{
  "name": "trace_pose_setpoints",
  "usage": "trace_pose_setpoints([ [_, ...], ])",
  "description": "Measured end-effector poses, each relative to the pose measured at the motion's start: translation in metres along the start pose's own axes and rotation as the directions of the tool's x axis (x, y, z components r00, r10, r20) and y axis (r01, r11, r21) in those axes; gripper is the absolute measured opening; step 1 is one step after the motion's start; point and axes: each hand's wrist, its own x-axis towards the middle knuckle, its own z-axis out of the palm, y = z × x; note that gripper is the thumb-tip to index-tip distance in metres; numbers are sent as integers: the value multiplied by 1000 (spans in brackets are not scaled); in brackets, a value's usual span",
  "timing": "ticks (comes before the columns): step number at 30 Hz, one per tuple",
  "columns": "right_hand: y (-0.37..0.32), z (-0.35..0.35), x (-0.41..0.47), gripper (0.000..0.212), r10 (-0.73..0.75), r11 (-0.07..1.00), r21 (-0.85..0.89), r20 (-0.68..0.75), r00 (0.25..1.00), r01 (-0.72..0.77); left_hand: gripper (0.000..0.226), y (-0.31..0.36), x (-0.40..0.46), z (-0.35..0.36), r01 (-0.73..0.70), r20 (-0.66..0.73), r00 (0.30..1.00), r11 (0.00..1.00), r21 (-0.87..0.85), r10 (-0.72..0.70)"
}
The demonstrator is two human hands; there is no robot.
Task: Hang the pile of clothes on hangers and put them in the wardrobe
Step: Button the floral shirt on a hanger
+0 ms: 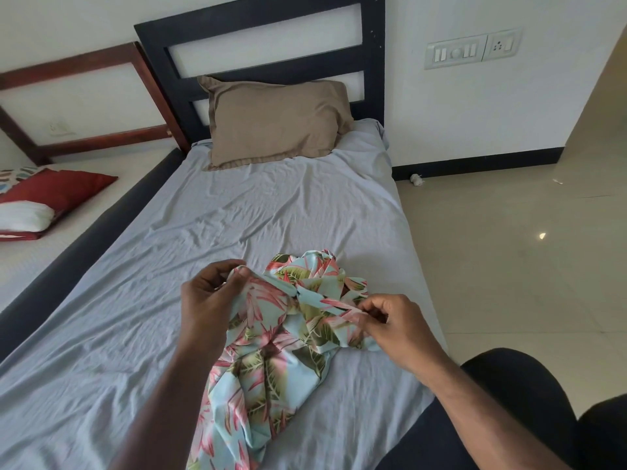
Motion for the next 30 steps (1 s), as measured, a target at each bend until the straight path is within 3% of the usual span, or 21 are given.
trace_pose_setpoints([
  [4,-3,-2,1,17,28,999,26,-98,995,-26,36,5,-19,10,183,193,968,977,-110,-159],
  [6,-3,-3,1,19,74,990,130,-89,993,-62,30,6,-28,16,282,294,932,933,-222,-212],
  [8,-4,-2,-1,19,110,966,242,-46,993,-96,34,3,-32,21,328,302,922,903,-278,-242],
  [11,-5,0,-2,21,140,920,372,-8,990,-127,20,-3,-38,30,227,237,952,965,-131,-192],
  [15,-8,1,-3,19,150,872,465,38,988,-150,22,-9,-45,42,70,203,975,991,116,-93],
  [19,-11,1,-4,11,159,825,533,98,982,-187,26,-12,-51,51,33,210,976,988,148,-64],
  [25,-15,3,-6,10,197,759,592,188,962,-272,13,-16,-65,71,-7,185,982,980,199,-30],
  [30,-16,4,-8,10,189,798,541,192,963,-264,23,-23,-79,89,-68,221,975,953,295,1],
])
